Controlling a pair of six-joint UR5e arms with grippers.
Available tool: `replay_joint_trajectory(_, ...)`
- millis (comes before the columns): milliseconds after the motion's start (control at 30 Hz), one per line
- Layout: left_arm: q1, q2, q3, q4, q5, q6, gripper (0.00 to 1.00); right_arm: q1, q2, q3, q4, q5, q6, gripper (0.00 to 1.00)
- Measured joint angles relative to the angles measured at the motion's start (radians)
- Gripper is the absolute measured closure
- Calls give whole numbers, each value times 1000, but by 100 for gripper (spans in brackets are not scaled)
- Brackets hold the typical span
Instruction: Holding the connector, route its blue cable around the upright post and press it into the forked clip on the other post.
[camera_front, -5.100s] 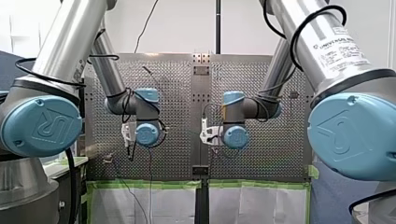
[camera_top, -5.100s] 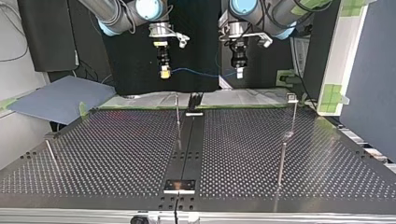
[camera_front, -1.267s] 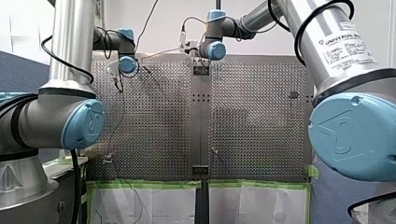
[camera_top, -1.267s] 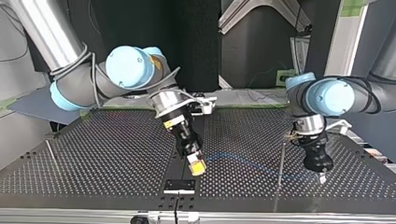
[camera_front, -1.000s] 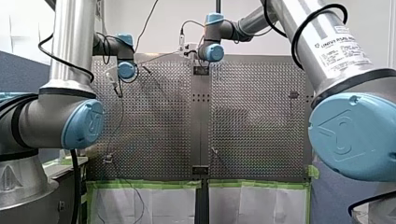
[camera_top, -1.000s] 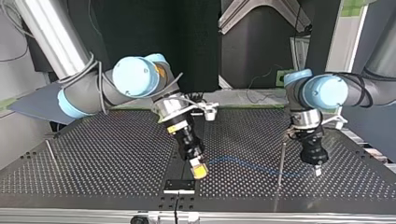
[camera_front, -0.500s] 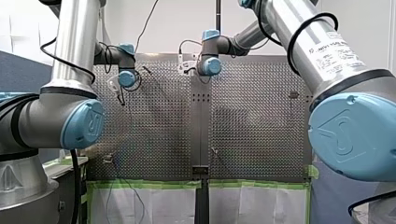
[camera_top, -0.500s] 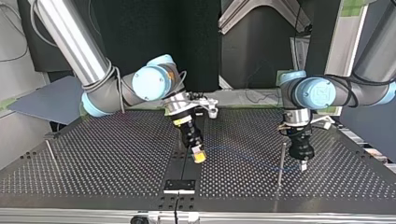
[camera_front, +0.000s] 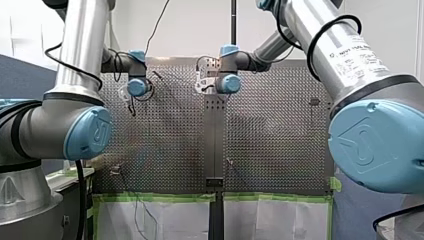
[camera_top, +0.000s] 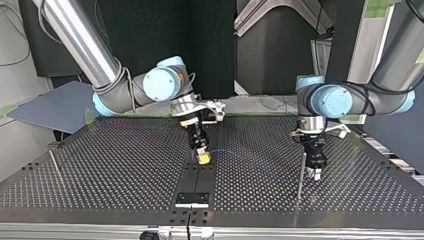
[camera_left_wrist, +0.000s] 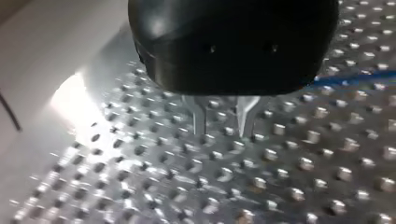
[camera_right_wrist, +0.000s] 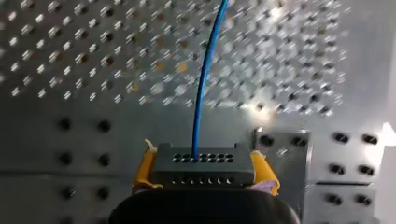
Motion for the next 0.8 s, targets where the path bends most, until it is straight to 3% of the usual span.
replay_joint_trajectory(33,-1,-3,0,-1,-1,1,64,-4,0,11,-8,6,-4,100)
replay_joint_trajectory(67,-1,-4,0,-1,-2,1,16,-7,0,20,-14,11,-7,100)
replay_joint_trajectory(100,-2,-6,0,-2,-3,2,16,-10,0,28,-21,16,-10,100)
replay_joint_trajectory(167,-4,-9,0,-5,-6,2,0,-16,0,48,-37,27,-13,100)
replay_joint_trajectory(567,-10,-13,0,-13,-21,0,0,-60,0,147,-133,63,-13,100)
replay_joint_trajectory(800,-10,-29,0,-13,-11,-2,0,-81,1,204,-190,101,-21,100)
